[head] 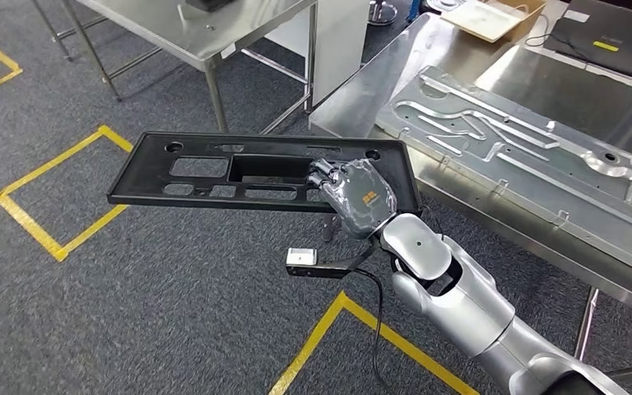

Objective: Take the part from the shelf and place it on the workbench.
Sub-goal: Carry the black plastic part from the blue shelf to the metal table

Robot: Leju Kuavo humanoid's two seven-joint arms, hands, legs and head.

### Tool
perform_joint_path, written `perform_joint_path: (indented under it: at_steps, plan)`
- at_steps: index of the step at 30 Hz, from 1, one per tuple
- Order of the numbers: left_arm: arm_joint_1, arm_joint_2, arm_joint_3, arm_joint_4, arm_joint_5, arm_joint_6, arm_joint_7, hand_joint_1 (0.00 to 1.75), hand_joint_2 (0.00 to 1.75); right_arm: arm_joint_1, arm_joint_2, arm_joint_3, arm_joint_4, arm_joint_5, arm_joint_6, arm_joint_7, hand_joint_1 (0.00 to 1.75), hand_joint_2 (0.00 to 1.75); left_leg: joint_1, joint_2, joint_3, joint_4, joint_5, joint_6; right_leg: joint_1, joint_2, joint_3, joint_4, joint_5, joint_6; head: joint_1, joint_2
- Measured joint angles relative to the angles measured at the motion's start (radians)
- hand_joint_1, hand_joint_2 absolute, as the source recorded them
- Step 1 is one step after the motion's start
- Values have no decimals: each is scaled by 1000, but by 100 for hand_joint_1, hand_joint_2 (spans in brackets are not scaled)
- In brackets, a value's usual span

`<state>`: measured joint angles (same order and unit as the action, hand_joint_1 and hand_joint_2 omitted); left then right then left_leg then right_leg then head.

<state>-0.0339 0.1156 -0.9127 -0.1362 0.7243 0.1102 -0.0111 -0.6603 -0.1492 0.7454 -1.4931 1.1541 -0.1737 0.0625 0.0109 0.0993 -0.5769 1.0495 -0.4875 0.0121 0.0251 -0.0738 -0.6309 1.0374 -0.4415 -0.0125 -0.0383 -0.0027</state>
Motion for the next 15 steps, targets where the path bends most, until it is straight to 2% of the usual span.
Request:
perform_joint_path:
  at_steps: [1,2,4,5,6,7,8,9,10,11,12,13,14,15]
  plan:
    - [-1,0,-2,0,0,0,0,0,175,0,1,0,0,-1,0,0,169,175,-1,10,5,-4,-2,-5,-3,15,4,-7,3,-3,0,0]
    - [-1,1,-4,0,0,0,-1,0,175,1,1,0,0,-2,-1,0,169,175,-1,7,10,-4,-6,-10,-6,27,11,-18,7,-6,0,0]
    - [-2,2,-8,0,0,0,-1,0,175,0,4,0,0,-3,-1,0,169,175,0,-35,-4,39,-37,-18,-16,49,26,-39,17,-13,0,0]
    - [-1,4,-9,0,0,0,-1,0,175,-1,6,0,0,-4,-1,1,169,175,2,-64,-29,93,-65,-20,-19,60,29,-43,18,-15,0,0]
    - [0,5,-10,0,0,0,-1,0,175,-2,8,0,1,-4,-1,1,169,175,2,-82,-62,158,-95,-22,-20,72,29,-43,19,-18,0,0]
    - [1,7,-11,1,0,0,-1,0,175,-1,10,1,2,-5,-1,1,169,175,2,-89,-94,219,-116,-24,-21,86,29,-42,18,-19,0,0]
    - [3,8,-12,1,0,0,-1,0,175,1,11,2,2,-5,-1,1,169,175,3,-91,-115,253,-119,-27,-21,100,29,-40,17,-19,0,0]
    - [4,8,-13,1,-1,0,-1,0,175,4,11,3,3,-5,-1,1,169,175,4,-92,-119,251,-102,-29,-23,115,29,-37,16,-17,0,0]
    - [4,9,-14,2,-1,0,-1,0,175,5,12,4,4,-5,-1,0,169,175,7,-96,-105,211,-67,-31,-25,130,29,-32,13,-14,0,0]
    - [4,10,-14,2,-1,0,-1,0,175,6,14,5,4,-5,-1,0,169,175,11,-110,-79,146,-27,-33,-27,143,28,-25,9,-9,0,0]
    - [5,11,-15,2,-2,0,-1,0,175,5,15,5,5,-5,-1,0,169,175,15,-131,-53,84,1,-35,-28,156,24,-14,4,-3,0,0]
    - [5,12,-15,2,-2,0,-2,0,175,4,17,5,5,-6,-1,0,169,175,18,-149,-33,38,17,-34,-28,168,19,-5,0,3,0,0]
    - [5,13,-15,2,-2,0,-3,0,175,4,17,6,5,-6,-1,0,169,175,19,-162,-23,15,20,-31,-29,179,12,1,-2,9,0,0]
    - [4,13,-15,2,-2,0,-4,0,175,4,18,6,5,-7,-1,0,169,175,17,-161,-21,12,16,-25,-30,189,7,4,-1,14,0,0]
